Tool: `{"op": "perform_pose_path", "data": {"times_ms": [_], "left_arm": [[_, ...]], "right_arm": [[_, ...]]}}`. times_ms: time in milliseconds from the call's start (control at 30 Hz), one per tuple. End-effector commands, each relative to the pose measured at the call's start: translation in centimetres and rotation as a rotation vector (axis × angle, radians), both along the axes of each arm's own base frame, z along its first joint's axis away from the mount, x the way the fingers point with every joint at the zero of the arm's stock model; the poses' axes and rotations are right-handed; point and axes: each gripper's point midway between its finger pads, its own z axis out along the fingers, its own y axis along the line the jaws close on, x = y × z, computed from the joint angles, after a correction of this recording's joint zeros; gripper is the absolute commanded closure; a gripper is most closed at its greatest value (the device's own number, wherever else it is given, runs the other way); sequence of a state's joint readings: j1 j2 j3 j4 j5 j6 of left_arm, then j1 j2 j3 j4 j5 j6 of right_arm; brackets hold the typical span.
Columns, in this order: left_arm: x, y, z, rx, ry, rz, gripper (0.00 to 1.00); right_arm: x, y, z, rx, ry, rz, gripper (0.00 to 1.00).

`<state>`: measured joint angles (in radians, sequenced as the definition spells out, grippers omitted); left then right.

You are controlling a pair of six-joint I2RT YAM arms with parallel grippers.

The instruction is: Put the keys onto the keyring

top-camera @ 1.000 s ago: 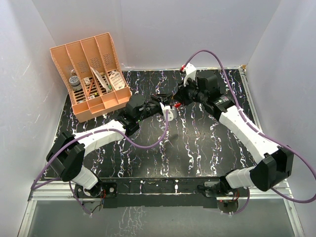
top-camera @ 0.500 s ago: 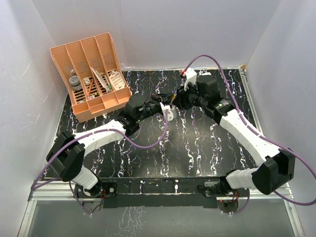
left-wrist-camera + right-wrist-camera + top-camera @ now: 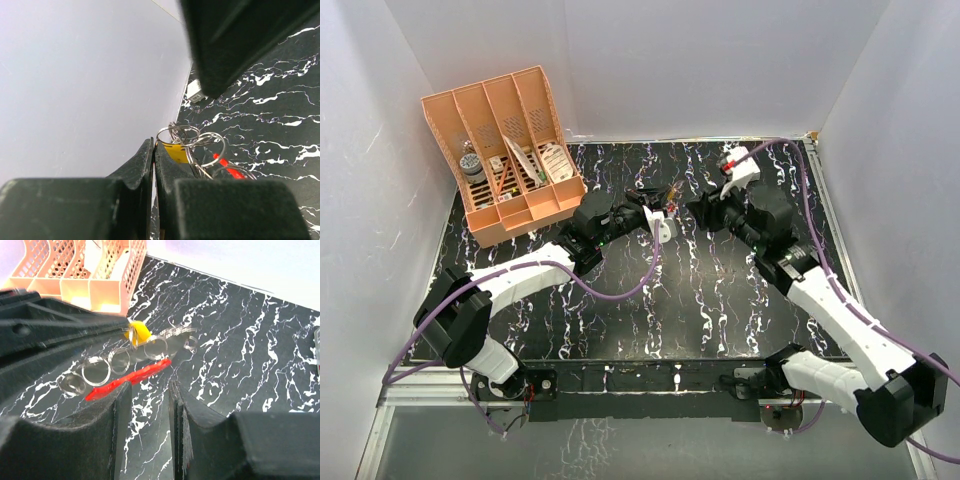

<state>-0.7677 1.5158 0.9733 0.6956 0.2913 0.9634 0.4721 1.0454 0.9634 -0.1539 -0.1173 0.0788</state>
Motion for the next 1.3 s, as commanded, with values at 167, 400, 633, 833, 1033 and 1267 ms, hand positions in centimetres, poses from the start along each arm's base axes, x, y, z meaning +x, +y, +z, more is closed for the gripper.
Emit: {"op": "perform_pose_path", "data": {"times_ms": [167, 400, 633, 833, 1033, 1267], "left_arm": [[-0.5, 0.5, 4.8, -0.107, -0.064, -0.004, 1.00], [-0.5, 0.5, 4.6, -0.109, -0.050, -0.002, 1.00], [-0.6, 0.5, 4.4, -0.119, -0.034, -0.003, 1.00], [-0.7, 0.6, 4.4, -0.127, -0.029, -0.003, 1.00], [-0.8, 0.7, 4.6, -0.136, -0.031, -0.003, 1.00], [-1.0, 0.8, 4.6, -0.139, -0.029, -0.006, 1.00]], "right_arm": [[0.1, -0.3, 1.7, 0.222, -0.253, -0.041, 0.66], [-0.1, 0.4, 0.7, 0.306, -0.371, -0.002, 0.65], [-0.5, 0.6, -0.2, 0.312, -0.469, 0.030, 0.65], [-0.9, 0.3, 0.6, 0.364, -0.557, 0.030, 0.69], [-0.6, 0.8, 0.7, 0.409, -0.580, 0.048, 0.74], [-0.8, 1.4, 1.6, 0.431, -0.654, 0.088, 0.73]]}}
